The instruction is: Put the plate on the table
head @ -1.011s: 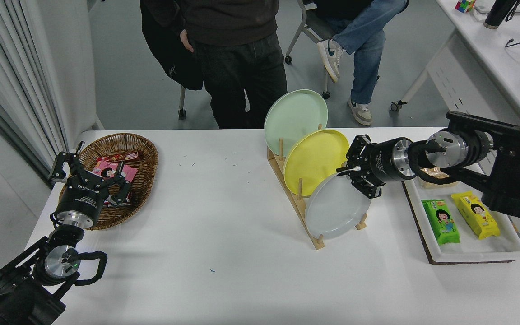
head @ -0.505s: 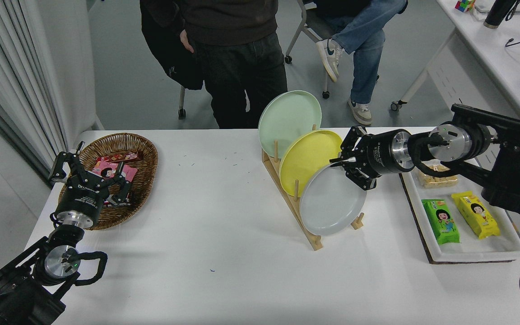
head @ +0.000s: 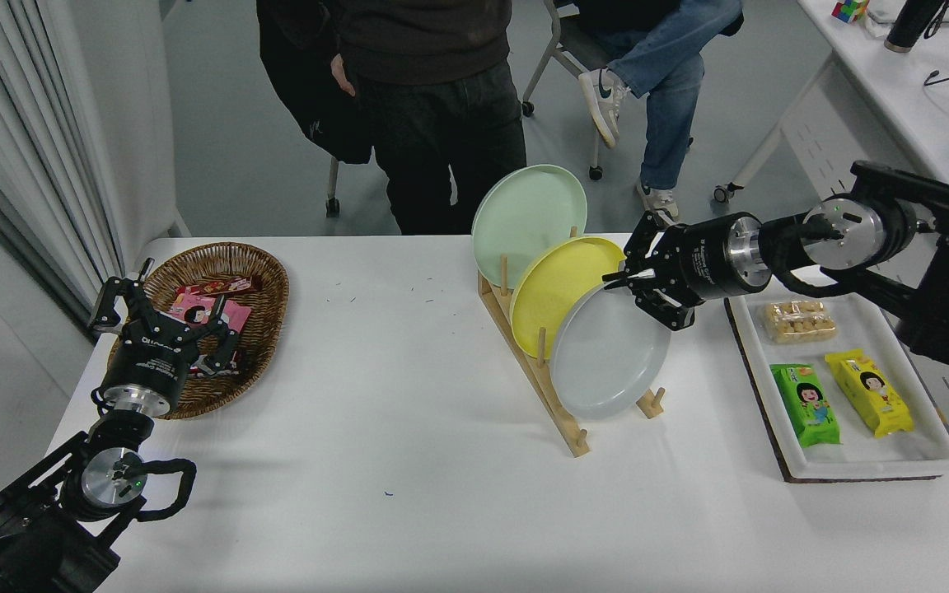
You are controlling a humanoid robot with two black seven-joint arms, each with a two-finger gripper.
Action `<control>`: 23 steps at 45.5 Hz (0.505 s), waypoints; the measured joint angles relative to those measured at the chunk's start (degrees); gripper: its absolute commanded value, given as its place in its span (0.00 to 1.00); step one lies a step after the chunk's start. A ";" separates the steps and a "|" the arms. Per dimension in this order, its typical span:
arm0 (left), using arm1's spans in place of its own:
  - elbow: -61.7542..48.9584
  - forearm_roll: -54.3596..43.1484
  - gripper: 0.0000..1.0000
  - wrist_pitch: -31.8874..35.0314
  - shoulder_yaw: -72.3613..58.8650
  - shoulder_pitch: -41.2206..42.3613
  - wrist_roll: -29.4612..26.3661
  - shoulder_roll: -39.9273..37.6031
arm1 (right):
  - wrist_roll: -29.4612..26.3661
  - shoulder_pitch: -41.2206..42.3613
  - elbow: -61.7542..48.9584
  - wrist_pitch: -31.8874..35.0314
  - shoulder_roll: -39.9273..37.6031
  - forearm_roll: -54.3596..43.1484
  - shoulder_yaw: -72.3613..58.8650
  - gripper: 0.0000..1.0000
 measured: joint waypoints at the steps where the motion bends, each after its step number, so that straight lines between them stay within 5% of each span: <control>1: 0.00 0.00 0.98 0.00 0.00 0.00 0.00 0.00 | -0.30 0.30 0.03 0.14 -0.11 0.17 0.11 0.00; 23: 0.00 0.00 0.98 0.00 0.00 0.00 0.00 0.00 | -5.60 10.11 1.61 1.22 -1.75 9.76 1.11 0.00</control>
